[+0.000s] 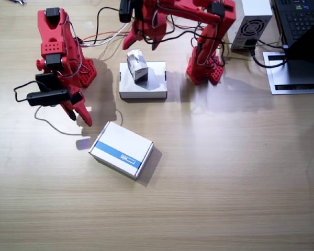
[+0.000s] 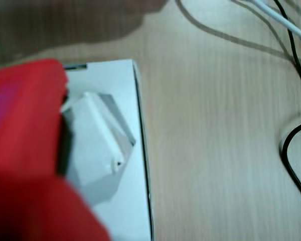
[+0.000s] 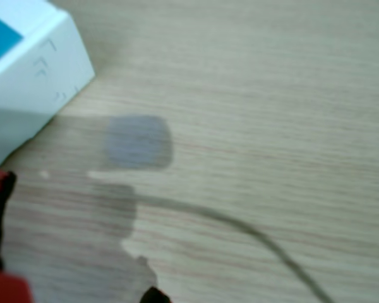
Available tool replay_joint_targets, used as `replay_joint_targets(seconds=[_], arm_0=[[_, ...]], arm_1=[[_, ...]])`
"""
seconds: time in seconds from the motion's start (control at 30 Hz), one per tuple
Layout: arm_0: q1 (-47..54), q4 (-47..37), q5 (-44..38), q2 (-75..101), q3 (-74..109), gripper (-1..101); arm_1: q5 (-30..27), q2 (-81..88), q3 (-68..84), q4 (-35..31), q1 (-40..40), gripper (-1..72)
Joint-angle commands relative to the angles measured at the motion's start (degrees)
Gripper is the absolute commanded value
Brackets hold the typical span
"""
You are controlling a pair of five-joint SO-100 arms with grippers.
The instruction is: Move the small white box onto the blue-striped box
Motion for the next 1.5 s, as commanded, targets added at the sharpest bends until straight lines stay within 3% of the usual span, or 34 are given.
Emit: replay_joint_targets(seconds=[0.0, 0.2, 0.53, 0.87, 1.1, 1.27, 1.37, 1.47], arm_0=[[0.09, 1.85, -1.85, -3.87, -4.13, 51], [-6.94, -4.04, -0.18, -9.05, -1.14, 53], [-15.47, -13.62, 3.34, -16.70, 1.49, 51], [-7.03, -15.21, 2.81, -10.11, 11.25, 33], [-6.94, -11.07, 2.90, -5.27, 8.79, 40], [-5.27, -9.32, 4.75, -6.94, 6.59, 16], [-5.89, -8.79, 4.75, -8.61, 5.45, 9], [-8.00, -7.03, 5.45, -9.49, 2.90, 8]], arm_1=[[-2.29, 4.48, -0.18, 0.35, 0.53, 42.9], [-4.13, 17.67, 2.72, 8.79, 0.26, 42.9], [-4.75, 18.28, 2.90, 9.05, 0.97, 42.8], [-5.27, 18.46, 3.25, 8.44, 1.32, 42.5], [-5.19, 18.46, 3.16, 8.96, 1.05, 42.8], [-4.92, 18.46, 3.16, 8.88, 1.05, 42.5], [-4.75, 18.46, 3.16, 8.88, 1.14, 42.3], [-4.75, 18.46, 3.16, 8.96, 1.14, 42.3]])
